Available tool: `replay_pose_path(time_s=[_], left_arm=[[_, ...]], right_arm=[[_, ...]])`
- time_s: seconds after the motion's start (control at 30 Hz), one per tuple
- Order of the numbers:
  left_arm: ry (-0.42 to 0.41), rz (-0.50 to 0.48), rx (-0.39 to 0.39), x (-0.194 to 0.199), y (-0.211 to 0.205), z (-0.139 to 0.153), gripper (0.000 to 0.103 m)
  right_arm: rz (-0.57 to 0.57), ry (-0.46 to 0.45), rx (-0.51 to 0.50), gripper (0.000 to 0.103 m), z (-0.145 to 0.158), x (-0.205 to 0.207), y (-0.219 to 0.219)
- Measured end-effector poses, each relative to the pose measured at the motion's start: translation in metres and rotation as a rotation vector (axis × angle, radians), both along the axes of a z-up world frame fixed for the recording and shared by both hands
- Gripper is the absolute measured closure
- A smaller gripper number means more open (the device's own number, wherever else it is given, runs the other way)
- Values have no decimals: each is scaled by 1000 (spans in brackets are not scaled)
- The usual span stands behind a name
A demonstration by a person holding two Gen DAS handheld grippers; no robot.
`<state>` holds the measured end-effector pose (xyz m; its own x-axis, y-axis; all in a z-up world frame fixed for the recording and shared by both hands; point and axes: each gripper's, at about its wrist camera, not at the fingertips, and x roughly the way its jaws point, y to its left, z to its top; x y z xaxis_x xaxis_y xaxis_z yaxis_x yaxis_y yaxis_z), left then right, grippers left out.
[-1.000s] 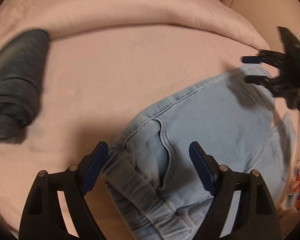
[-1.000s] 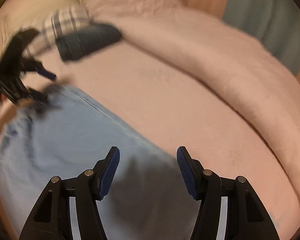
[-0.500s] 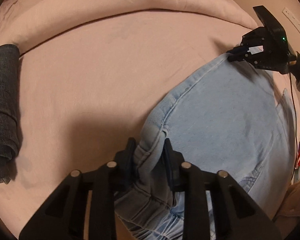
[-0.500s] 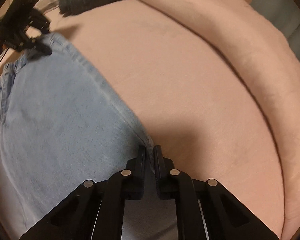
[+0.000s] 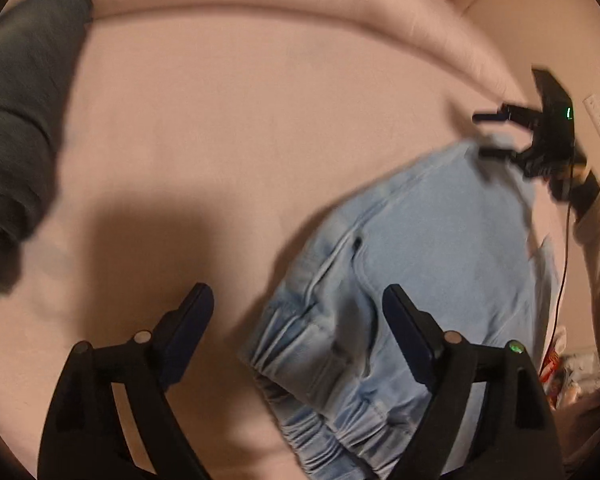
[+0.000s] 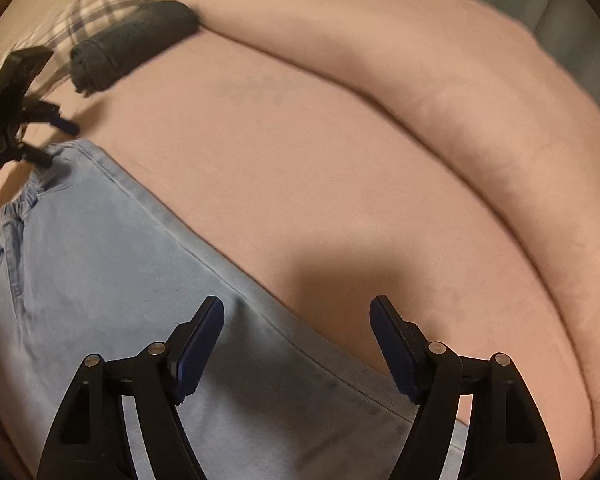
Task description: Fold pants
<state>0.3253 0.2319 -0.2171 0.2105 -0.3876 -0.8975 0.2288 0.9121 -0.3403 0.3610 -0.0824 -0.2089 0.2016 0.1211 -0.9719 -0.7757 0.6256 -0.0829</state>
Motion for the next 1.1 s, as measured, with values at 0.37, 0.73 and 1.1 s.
replay_pose_path(time_s=[0.37, 0.73, 1.1], left_arm=[[-106, -116, 199, -10, -57, 14, 69], [-532, -34, 415, -93, -105, 108, 78], [-709, -190, 632, -283, -93, 90, 78]], right_arm=[[116, -21, -105, 93, -5, -56, 2], [90, -441, -105, 94, 103, -190, 9], [245, -551, -119, 94, 103, -416, -6]])
